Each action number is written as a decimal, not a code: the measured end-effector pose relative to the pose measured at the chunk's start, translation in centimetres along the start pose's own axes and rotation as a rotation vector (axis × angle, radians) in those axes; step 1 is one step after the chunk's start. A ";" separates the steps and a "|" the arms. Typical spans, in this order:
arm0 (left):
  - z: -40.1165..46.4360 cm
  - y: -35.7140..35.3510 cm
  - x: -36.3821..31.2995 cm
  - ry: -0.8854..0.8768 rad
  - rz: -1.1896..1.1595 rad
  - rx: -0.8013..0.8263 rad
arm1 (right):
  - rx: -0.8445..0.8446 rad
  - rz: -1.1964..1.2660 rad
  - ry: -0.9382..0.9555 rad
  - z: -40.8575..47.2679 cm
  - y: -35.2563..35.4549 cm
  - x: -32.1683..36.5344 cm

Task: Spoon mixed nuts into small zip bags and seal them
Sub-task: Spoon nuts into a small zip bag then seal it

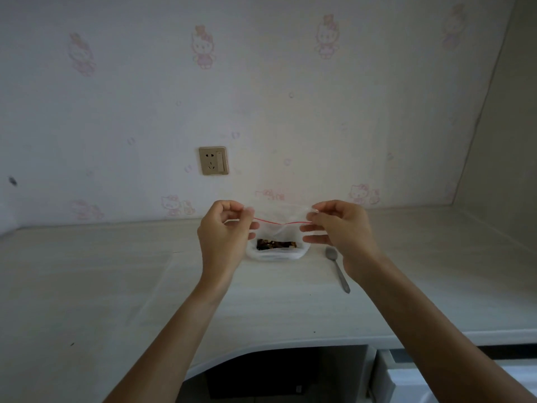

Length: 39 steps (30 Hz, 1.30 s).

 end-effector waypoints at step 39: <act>-2.6 -3.4 4.8 0.757 -0.540 0.740 | 0.315 0.559 -0.426 0.2 -0.7 -5.6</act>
Point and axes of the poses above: each hand's wrist, its own z-axis towards the middle knuckle, its own y-axis out of the back of the hand, x = y × z, the point moved 5 cm from there along z, towards the middle knuckle, and after that the axes turned 10 degrees about -x, right-handed, at the moved point
